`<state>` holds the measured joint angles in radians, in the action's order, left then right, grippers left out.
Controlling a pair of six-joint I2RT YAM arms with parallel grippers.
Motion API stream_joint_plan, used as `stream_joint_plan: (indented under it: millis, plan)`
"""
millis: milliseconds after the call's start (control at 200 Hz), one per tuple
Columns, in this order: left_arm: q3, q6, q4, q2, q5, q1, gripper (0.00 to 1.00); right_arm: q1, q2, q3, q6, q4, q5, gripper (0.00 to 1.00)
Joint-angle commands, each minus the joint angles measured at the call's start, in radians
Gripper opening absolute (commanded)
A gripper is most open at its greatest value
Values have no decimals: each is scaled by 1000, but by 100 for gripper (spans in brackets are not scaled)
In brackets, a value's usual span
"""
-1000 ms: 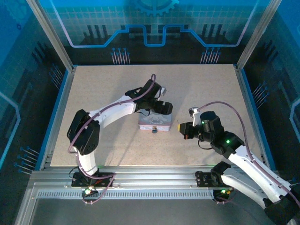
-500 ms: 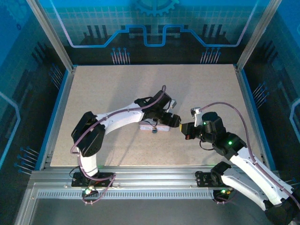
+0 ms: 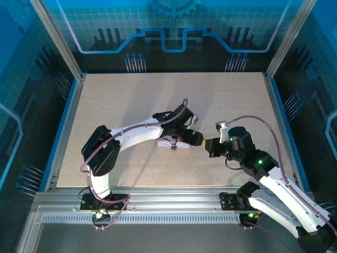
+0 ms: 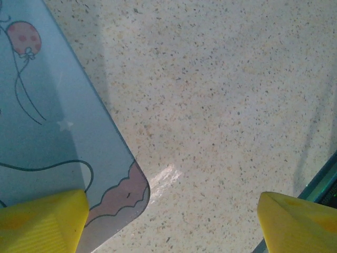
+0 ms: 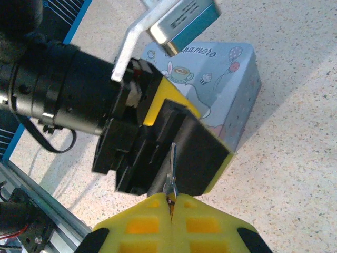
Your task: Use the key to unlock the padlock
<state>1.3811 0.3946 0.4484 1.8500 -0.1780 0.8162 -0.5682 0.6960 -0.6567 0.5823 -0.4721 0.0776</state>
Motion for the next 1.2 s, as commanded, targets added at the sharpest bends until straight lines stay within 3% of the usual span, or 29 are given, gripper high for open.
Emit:
stream_joint_plan:
  millis: [0,350,555,710,1196]
  plan:
    - [-71,38,60,-50,-23,15,86,8,3,-15,-3,-4,-5,0]
    - [-133,66,21,-155,-24,16,87,9,79,-4,13,69,47,0]
    - [-194,74,-27,-284,28,-5,92,6,121,-3,19,104,79,0]
    - [-331,84,-115,-434,64,-47,99,-2,160,-1,24,138,100,0]
    - [-811,13,-469,-809,196,-81,99,-79,417,-71,33,257,116,0]
